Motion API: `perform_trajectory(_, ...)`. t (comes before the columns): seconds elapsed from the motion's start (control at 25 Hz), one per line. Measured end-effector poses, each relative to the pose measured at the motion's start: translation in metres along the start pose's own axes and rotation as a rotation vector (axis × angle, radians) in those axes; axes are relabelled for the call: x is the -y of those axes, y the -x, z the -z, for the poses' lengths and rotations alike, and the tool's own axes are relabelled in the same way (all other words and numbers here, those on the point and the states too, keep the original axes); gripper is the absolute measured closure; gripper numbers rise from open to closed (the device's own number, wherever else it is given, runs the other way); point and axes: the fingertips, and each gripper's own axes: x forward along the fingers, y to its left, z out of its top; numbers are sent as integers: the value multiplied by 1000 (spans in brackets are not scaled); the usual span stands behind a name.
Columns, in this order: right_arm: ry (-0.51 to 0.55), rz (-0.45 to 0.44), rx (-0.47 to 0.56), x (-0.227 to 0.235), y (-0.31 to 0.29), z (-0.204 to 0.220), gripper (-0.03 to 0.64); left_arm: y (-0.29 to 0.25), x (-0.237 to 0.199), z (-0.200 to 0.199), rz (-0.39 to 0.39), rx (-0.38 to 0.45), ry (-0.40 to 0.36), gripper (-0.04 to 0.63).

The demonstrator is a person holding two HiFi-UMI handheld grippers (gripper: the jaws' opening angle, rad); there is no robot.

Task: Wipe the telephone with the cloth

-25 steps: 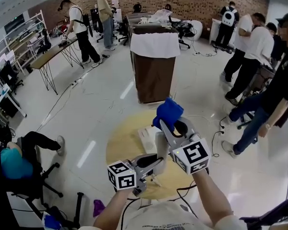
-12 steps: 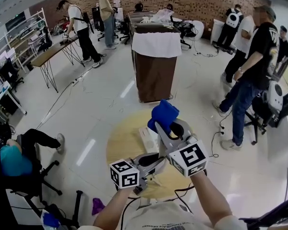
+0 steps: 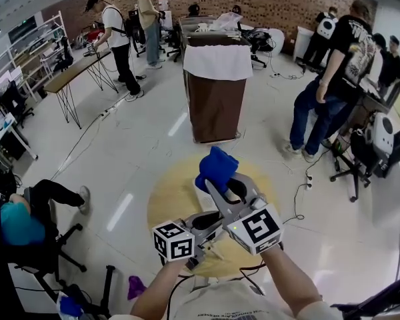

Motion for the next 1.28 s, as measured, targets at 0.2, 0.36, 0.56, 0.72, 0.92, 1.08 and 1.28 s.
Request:
perform_trajectory(0.2,-13,-4,-13,-6,9,10,546,-6,0,-1,-3,-1,2,520)
perform_trajectory(0.36,-16,-10,-12,-12,14,15,546,-11,-1,-3,-3,2,7,521)
perform_trajectory(0.56,-14,-24,-27,-22,23,23,546,-14,-2,-7,-6,14,13,520)
perform_trajectory(0.72,-22,-35,-48,-29,27,30,546,-13,-3,-12,-8,34,25,520)
perform_trajectory(0.92,-8,-20,1,-24,29,15,546,-7,-2,-14,3,53,46,520)
perform_trajectory(1.08,5,41,44,0,36,0,546,0,-1,-15,15,68,65,520)
perform_trajectory(1.28,74,136,44,38,44,1,546,13,1,-23,26,83,72,520)
